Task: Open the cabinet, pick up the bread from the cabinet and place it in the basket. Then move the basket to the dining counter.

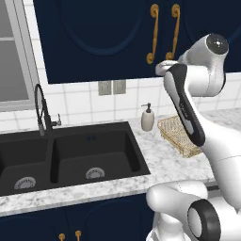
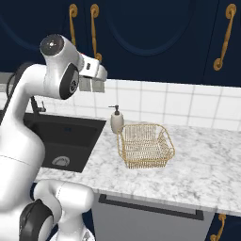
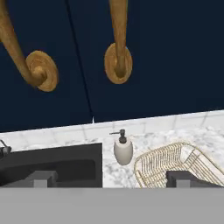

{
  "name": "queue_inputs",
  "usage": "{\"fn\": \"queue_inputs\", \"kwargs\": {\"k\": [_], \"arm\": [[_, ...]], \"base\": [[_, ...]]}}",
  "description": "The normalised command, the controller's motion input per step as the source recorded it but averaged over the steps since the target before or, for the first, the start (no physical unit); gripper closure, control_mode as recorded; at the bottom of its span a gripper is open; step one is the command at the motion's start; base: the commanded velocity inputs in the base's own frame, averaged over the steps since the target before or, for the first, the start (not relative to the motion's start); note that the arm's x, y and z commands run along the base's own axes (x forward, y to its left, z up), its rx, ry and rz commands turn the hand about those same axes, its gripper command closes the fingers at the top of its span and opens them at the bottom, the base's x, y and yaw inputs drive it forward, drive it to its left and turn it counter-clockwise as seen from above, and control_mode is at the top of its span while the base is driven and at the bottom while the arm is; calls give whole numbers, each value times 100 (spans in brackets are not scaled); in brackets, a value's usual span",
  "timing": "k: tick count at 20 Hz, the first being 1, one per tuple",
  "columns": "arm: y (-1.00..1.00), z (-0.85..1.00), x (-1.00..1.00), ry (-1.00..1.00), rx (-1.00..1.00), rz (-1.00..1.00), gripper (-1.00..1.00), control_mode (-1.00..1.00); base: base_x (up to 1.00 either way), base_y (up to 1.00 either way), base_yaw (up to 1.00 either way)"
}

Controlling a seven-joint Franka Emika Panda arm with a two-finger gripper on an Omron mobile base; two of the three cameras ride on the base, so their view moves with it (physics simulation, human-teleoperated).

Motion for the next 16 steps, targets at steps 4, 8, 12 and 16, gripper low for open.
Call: {"fn": "queue_inputs", "kwargs": {"k": [4, 8, 12, 16], "arm": [[-23, 100, 5, -40, 5, -9, -100, -100], [-7, 97, 1, -33, -5, -6, -100, -100], [0, 62, 1, 0, -5, 0, -100, -100], [0, 1, 37, 4, 0, 0, -100, -100]], "base": [[0, 0, 0], [0, 0, 0], [0, 0, 0], [0, 0, 0]]}}
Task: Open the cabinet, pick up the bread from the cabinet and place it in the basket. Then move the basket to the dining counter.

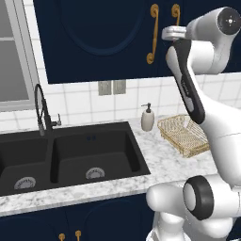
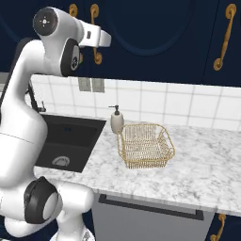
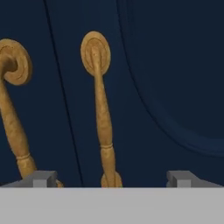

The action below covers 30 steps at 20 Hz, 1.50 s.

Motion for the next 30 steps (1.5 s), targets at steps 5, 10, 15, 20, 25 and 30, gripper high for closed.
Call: {"fn": "queue_inputs", "kwargs": {"k": [5, 10, 15, 20, 25, 30], "arm": [[4, 0, 47, 0, -3, 0, -100, -100], [0, 0, 60, 0, 0, 0, -100, -100], [0, -2, 60, -3, 0, 0, -100, -100], [0, 0, 50, 0, 0, 1, -100, -100], [0, 0, 29, 0, 0, 1, 100, -100], [-23, 0, -10, 0, 0, 0, 100, -100]], "base": [[0, 0, 0], [0, 0, 0], [0, 0, 0], [0, 0, 0], [0, 0, 0], [0, 0, 0]]}}
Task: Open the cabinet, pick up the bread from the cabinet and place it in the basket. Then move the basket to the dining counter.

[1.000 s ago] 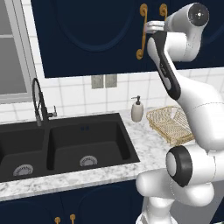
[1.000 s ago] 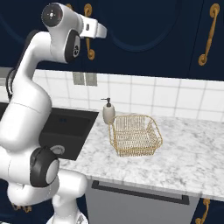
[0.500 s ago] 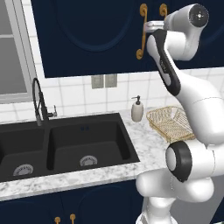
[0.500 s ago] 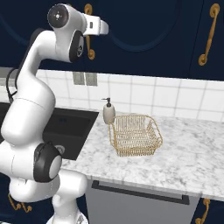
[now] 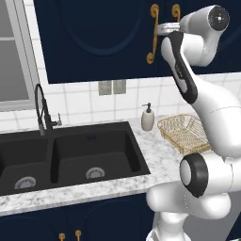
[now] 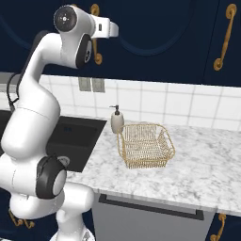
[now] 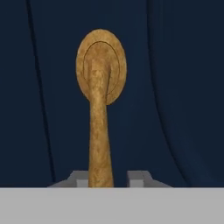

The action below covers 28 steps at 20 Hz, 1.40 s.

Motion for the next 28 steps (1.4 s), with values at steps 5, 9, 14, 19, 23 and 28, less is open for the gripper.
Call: {"fn": "queue_inputs", "kwargs": {"k": [5, 9, 14, 19, 23, 28], "arm": [[-60, 0, -83, 0, 1, 0, 100, -100], [-75, 0, -100, 0, 6, 1, 100, -100], [-82, 0, -100, 6, 9, 2, 100, -100], [-99, 0, -100, 4, 9, 6, 100, -100], [-100, -10, -98, 3, 7, 7, 100, -100], [-88, -9, -60, 1, 2, 3, 100, -100]], "base": [[0, 0, 0], [0, 0, 0], [0, 0, 0], [0, 0, 0], [0, 0, 0], [0, 0, 0]]}}
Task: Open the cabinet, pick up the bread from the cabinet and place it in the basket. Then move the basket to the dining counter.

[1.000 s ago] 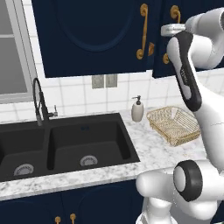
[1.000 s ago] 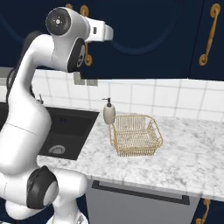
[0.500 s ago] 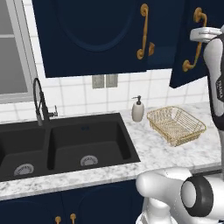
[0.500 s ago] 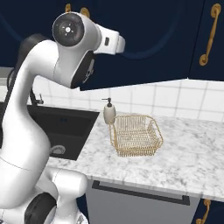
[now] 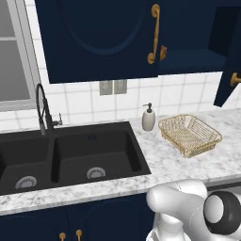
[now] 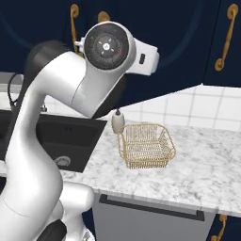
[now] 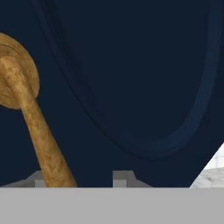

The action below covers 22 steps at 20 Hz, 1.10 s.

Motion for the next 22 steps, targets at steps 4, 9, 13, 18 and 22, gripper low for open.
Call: {"fn": "queue_inputs", "kwargs": {"k": [4, 9, 13, 18, 22], "arm": [[-26, 0, -51, 4, 0, -1, -100, -100], [6, 0, -55, 12, 0, -9, -100, -100], [41, 0, -91, 18, -7, -25, -100, -100], [99, 0, -58, 16, -18, -36, -100, -100], [100, -29, 4, 13, -46, -27, -100, -100]], "base": [[0, 0, 0], [0, 0, 0], [0, 0, 0], [0, 0, 0], [0, 0, 0]]}}
